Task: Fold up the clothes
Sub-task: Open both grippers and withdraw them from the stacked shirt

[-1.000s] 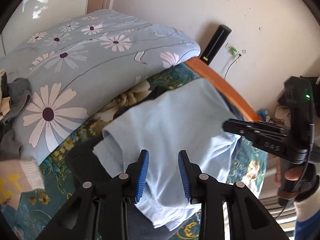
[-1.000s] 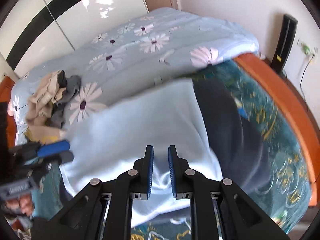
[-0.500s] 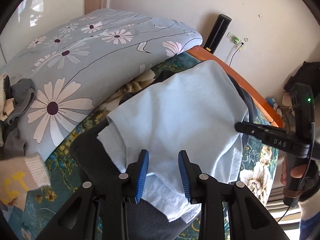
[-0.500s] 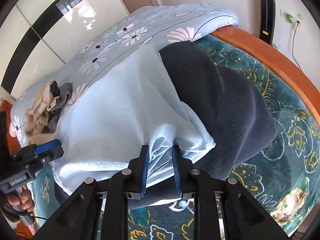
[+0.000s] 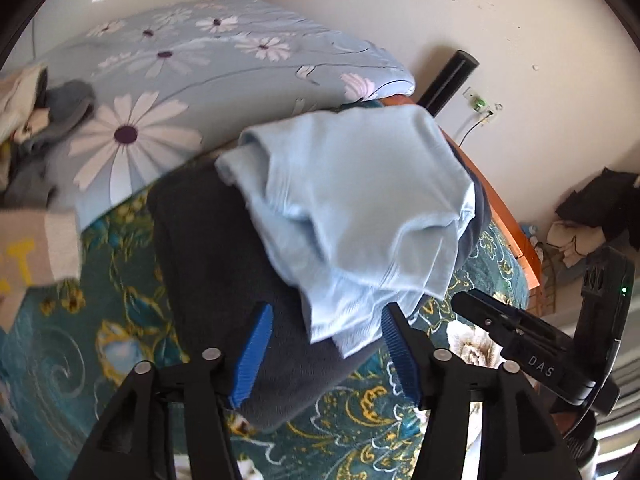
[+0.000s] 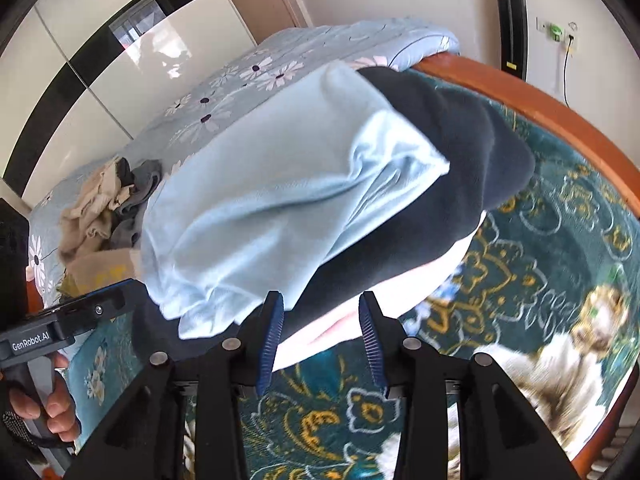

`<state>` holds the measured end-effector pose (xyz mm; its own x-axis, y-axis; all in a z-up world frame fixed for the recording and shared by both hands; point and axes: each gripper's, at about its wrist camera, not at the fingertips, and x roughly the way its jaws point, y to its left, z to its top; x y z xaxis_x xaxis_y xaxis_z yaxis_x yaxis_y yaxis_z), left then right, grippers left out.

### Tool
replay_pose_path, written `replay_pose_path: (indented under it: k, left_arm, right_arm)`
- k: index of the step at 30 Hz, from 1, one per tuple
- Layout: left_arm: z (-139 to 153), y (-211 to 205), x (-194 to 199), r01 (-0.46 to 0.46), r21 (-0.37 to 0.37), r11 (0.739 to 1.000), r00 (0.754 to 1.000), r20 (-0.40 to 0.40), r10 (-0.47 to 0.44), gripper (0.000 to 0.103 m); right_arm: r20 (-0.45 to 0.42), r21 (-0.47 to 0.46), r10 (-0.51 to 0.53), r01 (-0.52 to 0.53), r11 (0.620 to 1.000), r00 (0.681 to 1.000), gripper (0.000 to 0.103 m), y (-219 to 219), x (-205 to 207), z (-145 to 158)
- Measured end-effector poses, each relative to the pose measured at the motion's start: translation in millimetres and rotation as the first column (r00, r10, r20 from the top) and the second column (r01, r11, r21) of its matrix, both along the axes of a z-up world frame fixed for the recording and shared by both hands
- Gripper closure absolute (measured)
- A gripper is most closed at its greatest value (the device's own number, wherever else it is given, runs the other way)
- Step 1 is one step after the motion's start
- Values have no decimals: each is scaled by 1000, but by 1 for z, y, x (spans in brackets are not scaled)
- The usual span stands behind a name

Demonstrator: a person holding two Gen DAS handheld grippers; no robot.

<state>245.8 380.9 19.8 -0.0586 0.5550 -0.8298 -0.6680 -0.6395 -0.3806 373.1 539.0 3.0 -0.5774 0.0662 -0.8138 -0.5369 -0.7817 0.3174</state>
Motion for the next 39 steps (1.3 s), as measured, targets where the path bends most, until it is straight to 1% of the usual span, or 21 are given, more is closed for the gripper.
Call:
replay_pose_path:
  k: [3,4,5,6,8,9,10,11,13,14,16,19,24,26,28,30,32,36,37,39]
  left_arm:
    - [-5,-7,10,2,6,1000,1000,20,-2,33]
    - [-6,-9,14,3,10,1000,1000,26,-3,27]
    - [-6,-11,18,1,7,1000,1000,7,-1,21]
    - [-6,-12,22,-2,4,1000,1000,-14,2,18]
    - [-6,-15,30,-8,-3,1000,998,-55,8,15]
    - [-6,-16,33,-12,-4,1000,997,-76,11,14]
    - [-5,-18,36,-15,-2,1000,996,-89,15,11]
    - [-5,-20,38,-19,4,1000,995,-97,19,6]
    - [-2,-25,40,-33,18,999,993,-110,35,1]
    - [-1,-27,42,-42,25,999,992,-117,44,0]
    - [2,-30,44,-53,30,998,991,-119,56,0]
    - [4,-33,49,-65,19,998,988,-138,67,0]
    - [6,-36,56,-82,-10,997,985,-153,80,0]
    - [7,-39,57,-107,-10,994,980,-168,104,0]
    - [8,-43,59,-129,-9,992,975,-185,126,0]
    - [10,-44,62,-141,-13,990,969,-205,135,0]
    - [12,-44,66,-145,-26,989,960,-245,134,0]
    - [12,-43,74,-130,-36,991,954,-275,115,0]
    - [11,-44,74,-143,-46,989,955,-268,125,0]
    - [7,-46,71,-155,-43,987,965,-219,142,0]
  right_arm:
    - [12,1,-9,9,1000,1000,59,-11,-1,-1]
    - [10,6,-8,8,1000,1000,59,-14,-2,1]
    - [10,11,-7,7,1000,1000,58,-17,-2,2]
    - [13,18,-5,5,1000,1000,56,-21,-2,3]
    - [21,32,5,-6,999,1000,42,-27,-4,4]
    - [24,40,14,-15,999,1000,42,-32,-3,5]
    - [27,48,23,-24,999,999,42,-36,-2,6]
    - [30,56,30,-32,998,999,42,-40,-1,7]
    - [39,71,35,-38,997,999,41,-44,2,9]
    - [46,80,35,-39,996,998,32,-46,4,9]
    - [61,99,34,-40,994,998,20,-49,10,7]
    - [74,101,36,-44,994,997,20,-50,16,3]
    - [79,104,4,-13,995,997,18,-48,28,3]
    - [77,113,2,-10,994,997,11,-49,30,6]
    - [80,137,4,-15,990,997,8,-51,32,10]
    - [83,162,10,-24,987,997,8,-54,32,14]
    - [79,165,10,-23,986,997,8,-56,34,16]
    - [71,167,0,-11,986,998,8,-56,37,17]
    - [69,166,-3,-8,986,998,8,-56,38,17]
    - [63,164,-7,-3,986,998,8,-57,40,16]
